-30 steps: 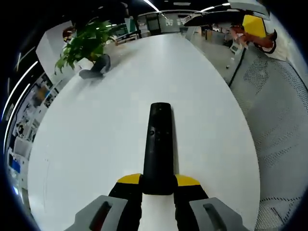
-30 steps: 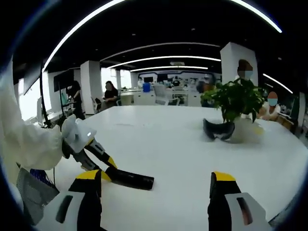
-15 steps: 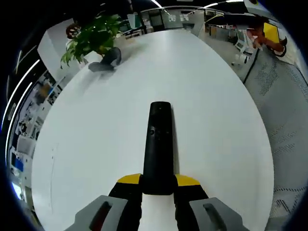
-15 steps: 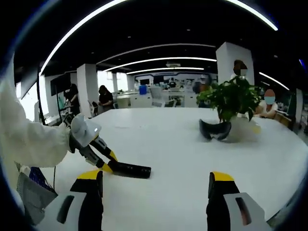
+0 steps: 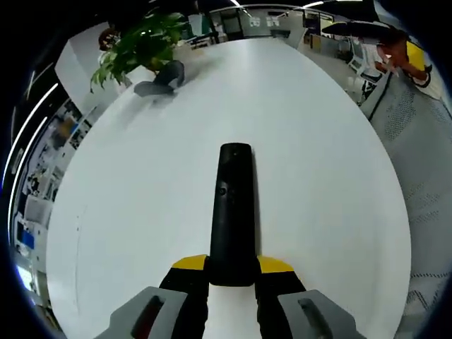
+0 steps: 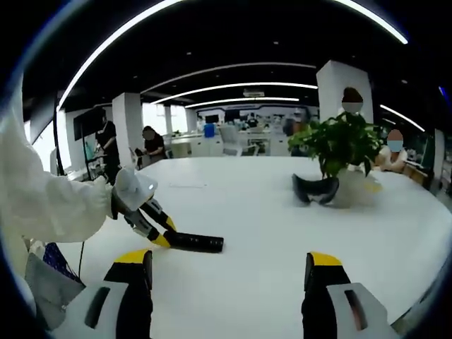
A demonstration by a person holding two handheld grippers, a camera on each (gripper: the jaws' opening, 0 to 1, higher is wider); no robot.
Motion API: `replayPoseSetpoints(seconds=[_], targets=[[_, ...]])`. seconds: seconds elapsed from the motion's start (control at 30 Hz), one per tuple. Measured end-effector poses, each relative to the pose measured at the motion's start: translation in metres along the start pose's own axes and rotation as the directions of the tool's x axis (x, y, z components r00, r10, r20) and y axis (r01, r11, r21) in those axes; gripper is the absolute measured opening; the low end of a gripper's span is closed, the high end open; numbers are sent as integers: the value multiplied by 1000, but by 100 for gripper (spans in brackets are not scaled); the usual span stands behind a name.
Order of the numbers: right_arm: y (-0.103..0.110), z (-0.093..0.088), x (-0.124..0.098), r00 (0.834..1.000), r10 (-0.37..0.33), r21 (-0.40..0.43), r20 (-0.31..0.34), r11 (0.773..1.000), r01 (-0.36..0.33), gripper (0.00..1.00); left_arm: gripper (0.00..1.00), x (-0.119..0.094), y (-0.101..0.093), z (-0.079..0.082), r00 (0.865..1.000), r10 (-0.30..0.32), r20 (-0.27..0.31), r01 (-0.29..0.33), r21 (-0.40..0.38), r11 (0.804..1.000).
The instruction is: Press the specified remote control buttons in sequence, fully releasing each button before pressing the next.
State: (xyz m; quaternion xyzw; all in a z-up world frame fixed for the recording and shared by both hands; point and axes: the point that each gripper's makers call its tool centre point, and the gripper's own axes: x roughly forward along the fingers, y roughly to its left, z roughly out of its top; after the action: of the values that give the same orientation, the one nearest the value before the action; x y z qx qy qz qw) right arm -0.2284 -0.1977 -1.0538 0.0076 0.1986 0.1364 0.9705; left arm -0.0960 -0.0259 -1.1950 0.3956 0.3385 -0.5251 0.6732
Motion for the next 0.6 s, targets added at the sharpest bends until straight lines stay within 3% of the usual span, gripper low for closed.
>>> replayPoseSetpoints(seconds=[0.6], targets=[[-1,-1,1,1000,0,0,-6,1000,0,86,24,2,45,-1,999,45,-22,-45,-15,999]])
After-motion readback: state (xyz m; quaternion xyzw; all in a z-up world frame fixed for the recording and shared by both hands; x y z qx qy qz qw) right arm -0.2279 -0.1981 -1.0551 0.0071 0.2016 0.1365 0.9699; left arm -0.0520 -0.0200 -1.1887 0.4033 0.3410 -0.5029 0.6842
